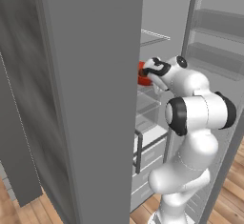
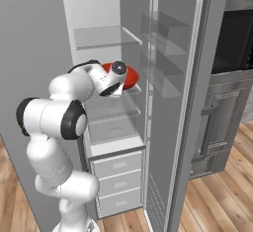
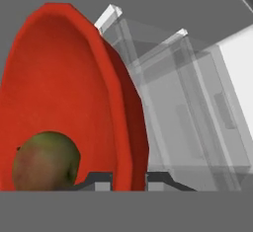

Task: Move the mug from next to the sink to the open cabinet. Then, move the bowl with the apple to the fridge to clear the area for faucet cleaning.

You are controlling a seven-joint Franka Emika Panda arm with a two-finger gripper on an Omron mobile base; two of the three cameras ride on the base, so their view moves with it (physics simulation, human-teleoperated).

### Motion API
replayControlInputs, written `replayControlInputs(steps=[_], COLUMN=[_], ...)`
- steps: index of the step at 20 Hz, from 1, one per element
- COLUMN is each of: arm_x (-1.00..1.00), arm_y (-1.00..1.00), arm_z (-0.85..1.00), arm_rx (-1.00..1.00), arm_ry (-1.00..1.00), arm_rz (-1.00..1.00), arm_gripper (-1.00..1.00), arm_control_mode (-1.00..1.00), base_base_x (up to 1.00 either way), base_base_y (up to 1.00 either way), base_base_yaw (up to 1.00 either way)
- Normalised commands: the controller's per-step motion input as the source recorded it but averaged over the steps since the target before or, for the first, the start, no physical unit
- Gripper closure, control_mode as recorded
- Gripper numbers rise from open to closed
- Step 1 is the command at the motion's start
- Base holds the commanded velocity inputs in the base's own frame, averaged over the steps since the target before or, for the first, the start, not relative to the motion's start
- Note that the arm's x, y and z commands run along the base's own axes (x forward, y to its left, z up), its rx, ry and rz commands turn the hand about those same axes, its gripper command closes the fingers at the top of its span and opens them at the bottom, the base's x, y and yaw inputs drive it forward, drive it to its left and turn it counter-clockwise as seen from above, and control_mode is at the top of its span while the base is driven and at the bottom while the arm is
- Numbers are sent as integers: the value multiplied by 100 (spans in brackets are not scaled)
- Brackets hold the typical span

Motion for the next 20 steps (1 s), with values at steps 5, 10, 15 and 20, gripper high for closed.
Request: replayControlInputs(steps=[5, 10, 15, 20], arm_x=[38, 35, 43, 52], arm_y=[1, 0, 0, 10], arm_z=[-20, -40, -3, 39], arm_rx=[-1, -4, -3, 0], arm_ry=[4, 10, 1, 5], arm_rz=[0, 0, 0, -2], arm_gripper=[100, 100, 100, 100], arm_control_mode=[-100, -100, -100, -100], base_base_x=[0, 0, 0, 0], base_base_y=[0, 0, 0, 0], base_base_yaw=[0, 0, 0, 0])
